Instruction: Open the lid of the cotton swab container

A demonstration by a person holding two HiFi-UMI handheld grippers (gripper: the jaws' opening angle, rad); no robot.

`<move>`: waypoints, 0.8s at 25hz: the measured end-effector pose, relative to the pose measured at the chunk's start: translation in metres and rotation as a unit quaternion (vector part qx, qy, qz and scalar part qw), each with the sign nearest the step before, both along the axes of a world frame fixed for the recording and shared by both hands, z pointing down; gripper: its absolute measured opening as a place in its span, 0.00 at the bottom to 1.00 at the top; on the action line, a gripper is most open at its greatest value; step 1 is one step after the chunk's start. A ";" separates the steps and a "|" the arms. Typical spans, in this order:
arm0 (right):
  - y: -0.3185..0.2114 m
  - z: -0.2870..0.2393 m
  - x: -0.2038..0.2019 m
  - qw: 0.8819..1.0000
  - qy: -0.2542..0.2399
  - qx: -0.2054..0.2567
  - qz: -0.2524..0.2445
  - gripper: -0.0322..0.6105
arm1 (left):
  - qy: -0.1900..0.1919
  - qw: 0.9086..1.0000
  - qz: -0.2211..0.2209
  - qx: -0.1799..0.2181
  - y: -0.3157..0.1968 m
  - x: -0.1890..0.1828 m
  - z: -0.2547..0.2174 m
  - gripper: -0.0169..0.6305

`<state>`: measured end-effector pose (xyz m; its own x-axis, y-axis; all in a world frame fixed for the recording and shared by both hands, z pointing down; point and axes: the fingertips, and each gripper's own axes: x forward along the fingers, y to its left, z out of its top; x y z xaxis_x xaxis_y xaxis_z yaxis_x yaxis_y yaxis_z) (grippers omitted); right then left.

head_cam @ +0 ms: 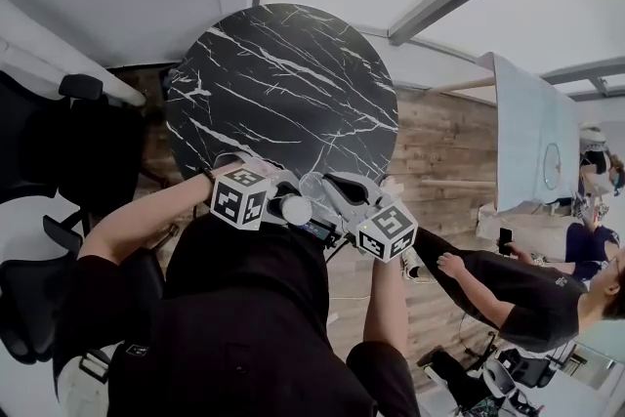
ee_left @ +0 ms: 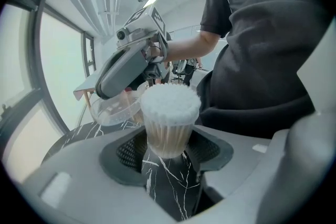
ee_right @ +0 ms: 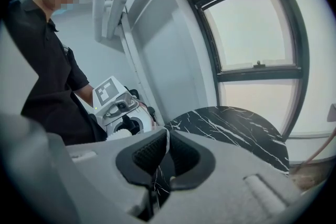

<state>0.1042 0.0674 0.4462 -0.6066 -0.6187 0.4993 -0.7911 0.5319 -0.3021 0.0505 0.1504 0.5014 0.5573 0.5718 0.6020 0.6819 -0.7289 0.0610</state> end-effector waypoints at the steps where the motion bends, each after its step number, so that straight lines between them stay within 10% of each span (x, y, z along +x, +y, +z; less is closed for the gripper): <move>1: 0.000 0.000 0.001 1.000 -0.002 -0.001 0.002 0.08 | 0.002 1.000 -0.002 -0.002 0.000 0.000 -0.001 0.42; 20: -0.006 -0.016 0.007 0.998 -0.031 0.039 0.045 0.11 | -0.023 0.997 -0.073 -0.025 -0.008 0.002 0.014 0.42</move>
<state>0.1109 0.0610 0.4298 -0.5757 -0.7077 0.4095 -0.8173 0.4840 -0.3127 0.0528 0.1425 0.5152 0.6092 0.5165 0.6018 0.5650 -0.8151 0.1277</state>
